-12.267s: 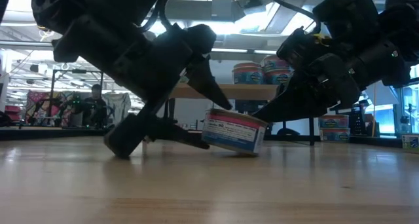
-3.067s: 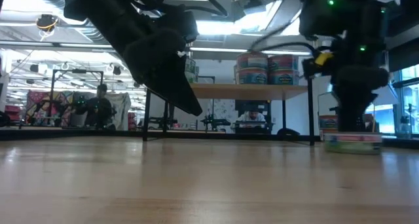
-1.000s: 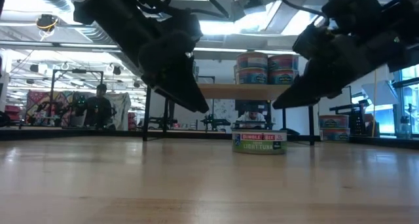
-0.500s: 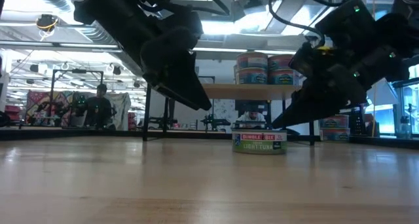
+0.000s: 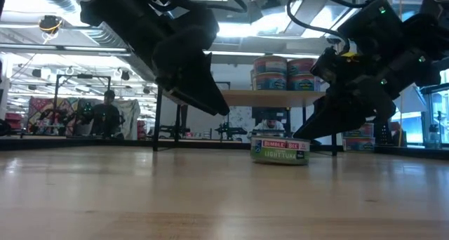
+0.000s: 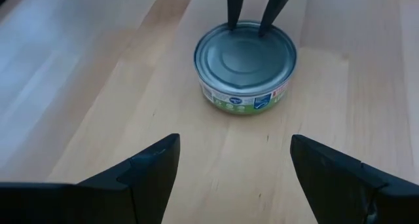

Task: Stack canned seafood by type on shelf
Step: Put the green white tuna can on the shelf

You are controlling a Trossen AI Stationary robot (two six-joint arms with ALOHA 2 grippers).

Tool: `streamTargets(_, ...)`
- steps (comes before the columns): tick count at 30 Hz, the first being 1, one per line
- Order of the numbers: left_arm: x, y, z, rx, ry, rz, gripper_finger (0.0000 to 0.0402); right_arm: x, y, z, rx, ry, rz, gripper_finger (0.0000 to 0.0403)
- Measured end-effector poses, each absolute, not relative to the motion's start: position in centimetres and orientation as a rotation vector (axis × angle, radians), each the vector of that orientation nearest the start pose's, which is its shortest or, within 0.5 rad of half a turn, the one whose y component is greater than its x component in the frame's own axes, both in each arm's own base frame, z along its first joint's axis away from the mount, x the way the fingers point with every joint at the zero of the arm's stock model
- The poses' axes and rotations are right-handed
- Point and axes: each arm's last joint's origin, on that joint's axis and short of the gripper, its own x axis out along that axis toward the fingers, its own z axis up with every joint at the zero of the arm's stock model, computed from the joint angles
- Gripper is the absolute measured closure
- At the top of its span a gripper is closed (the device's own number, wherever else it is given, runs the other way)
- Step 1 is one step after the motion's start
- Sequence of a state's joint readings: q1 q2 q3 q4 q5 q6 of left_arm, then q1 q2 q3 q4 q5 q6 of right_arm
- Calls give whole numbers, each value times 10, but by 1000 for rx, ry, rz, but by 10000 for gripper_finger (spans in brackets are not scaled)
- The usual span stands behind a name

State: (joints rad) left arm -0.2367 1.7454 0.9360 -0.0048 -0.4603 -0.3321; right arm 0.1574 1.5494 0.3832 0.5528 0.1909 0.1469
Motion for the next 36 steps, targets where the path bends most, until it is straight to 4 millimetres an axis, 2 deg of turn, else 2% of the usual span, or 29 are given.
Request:
streamTargets(6,337,-68,160,56,725,296,114,242,33,109,16,611,-72,276)
streamTargets(17,347,-70,161,333,667,179,114,241,32,107,11,629,-73,276)
streamTargets(27,362,-73,139,571,684,96,114,239,32,106,11,623,-74,276)
streamTargets(36,379,-71,118,734,737,64,114,223,29,100,62,515,-78,276)
